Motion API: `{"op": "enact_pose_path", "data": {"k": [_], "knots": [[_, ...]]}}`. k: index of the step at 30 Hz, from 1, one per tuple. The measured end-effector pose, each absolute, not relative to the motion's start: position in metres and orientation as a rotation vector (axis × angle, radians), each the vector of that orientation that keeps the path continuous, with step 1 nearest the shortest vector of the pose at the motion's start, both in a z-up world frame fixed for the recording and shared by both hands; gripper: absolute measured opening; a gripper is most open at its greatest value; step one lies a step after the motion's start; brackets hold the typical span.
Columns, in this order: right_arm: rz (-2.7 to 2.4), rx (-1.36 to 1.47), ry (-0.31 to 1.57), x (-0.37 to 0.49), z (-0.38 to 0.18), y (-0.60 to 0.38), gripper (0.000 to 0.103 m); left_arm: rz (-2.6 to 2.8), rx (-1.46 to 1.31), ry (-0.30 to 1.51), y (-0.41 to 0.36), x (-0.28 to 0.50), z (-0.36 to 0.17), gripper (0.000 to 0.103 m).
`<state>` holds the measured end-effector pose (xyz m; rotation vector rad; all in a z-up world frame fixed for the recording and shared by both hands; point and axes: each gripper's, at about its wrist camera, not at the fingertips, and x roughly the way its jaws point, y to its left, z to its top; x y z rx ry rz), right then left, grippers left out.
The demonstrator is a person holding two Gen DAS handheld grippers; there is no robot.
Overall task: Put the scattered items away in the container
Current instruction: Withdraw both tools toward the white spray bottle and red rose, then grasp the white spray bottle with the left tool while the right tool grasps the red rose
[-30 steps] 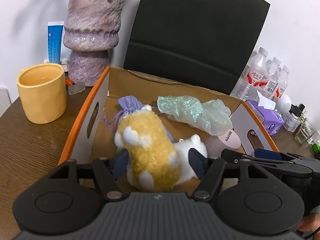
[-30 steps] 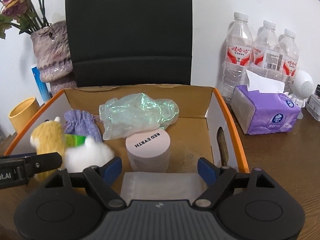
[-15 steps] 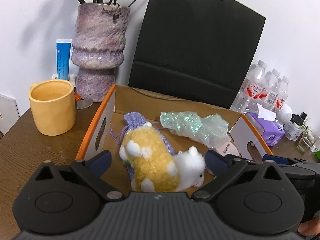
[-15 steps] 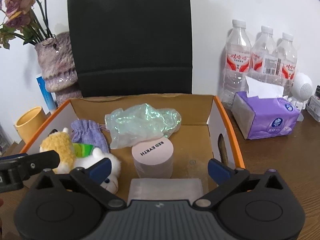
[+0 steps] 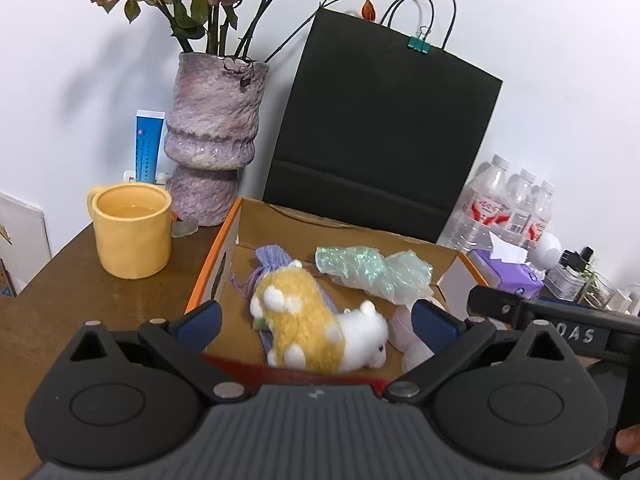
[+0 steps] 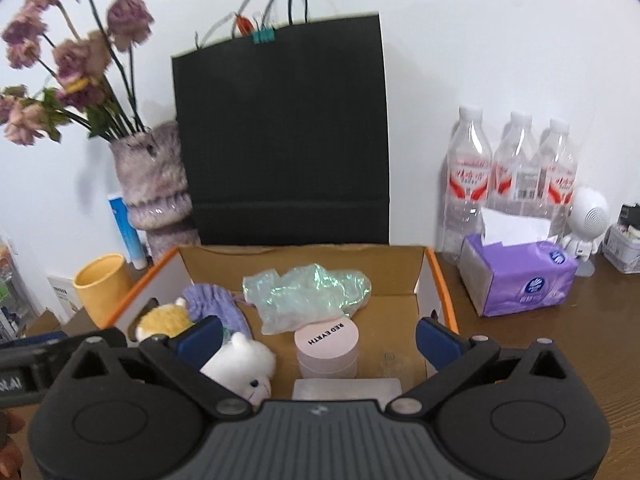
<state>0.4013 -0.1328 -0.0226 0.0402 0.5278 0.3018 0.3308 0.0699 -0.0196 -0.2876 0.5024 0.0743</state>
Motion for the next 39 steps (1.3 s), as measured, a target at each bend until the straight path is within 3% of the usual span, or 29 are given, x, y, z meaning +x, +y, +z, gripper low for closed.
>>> {"op": "enact_pose_path", "data": {"k": [14,27,29,37,39], "knots": [[0.241,0.007,0.501,0.334,-0.022,-0.172,0.103,0.015,-0.290,0.520,0.031,0.278,-0.029,0.103],[0.166,0.003,0.609,0.298,-0.078,-0.214,0.103,0.017,-0.258,0.613,0.005,0.278,-0.073,0.103],[0.173,-0.017,0.628,0.294,-0.089,-0.214,0.103,0.020,-0.254,0.625,0.002,0.279,-0.080,0.099],[0.218,-0.087,0.645,0.278,-0.114,-0.207,0.092,0.006,-0.213,0.641,-0.012,0.284,-0.099,0.087],[0.225,-0.090,0.650,0.279,-0.115,-0.205,0.083,-0.007,-0.194,0.649,-0.016,0.286,-0.104,0.082]]}}
